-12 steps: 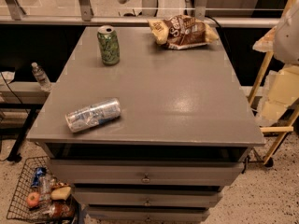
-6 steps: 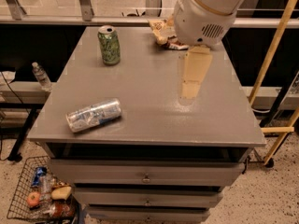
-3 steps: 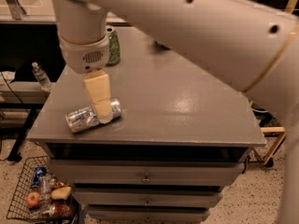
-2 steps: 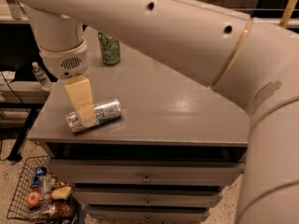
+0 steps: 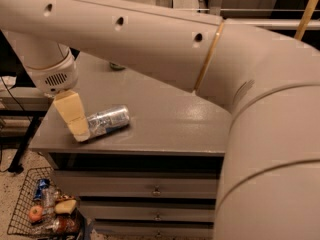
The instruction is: Place redbull can upright
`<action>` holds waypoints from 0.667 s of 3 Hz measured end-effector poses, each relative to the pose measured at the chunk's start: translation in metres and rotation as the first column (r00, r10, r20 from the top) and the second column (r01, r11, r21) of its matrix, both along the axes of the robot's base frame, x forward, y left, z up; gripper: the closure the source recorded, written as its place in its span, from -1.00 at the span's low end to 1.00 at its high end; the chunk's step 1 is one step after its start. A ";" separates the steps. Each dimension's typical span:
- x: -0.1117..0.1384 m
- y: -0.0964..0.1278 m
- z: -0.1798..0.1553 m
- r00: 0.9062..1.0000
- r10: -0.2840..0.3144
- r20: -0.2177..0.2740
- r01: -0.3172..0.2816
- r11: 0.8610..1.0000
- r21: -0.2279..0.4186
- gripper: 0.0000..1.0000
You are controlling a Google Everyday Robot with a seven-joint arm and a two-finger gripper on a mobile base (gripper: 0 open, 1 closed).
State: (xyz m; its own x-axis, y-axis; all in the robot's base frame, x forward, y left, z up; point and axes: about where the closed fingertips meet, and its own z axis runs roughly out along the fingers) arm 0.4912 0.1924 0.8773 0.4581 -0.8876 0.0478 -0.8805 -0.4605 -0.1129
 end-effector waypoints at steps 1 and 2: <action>0.001 0.001 -0.013 1.000 -0.022 -0.010 0.022 0.999 -0.025 -1.00; 0.002 -0.002 -0.031 0.999 -0.039 -0.027 0.038 0.998 -0.049 -0.79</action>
Offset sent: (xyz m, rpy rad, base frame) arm -0.0021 -0.0185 -0.0401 -0.1220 0.0598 -0.0628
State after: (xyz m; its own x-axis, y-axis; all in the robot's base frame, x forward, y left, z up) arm 0.4935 0.1900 0.8466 0.4254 -0.9015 0.0792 -0.9001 -0.4306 -0.0662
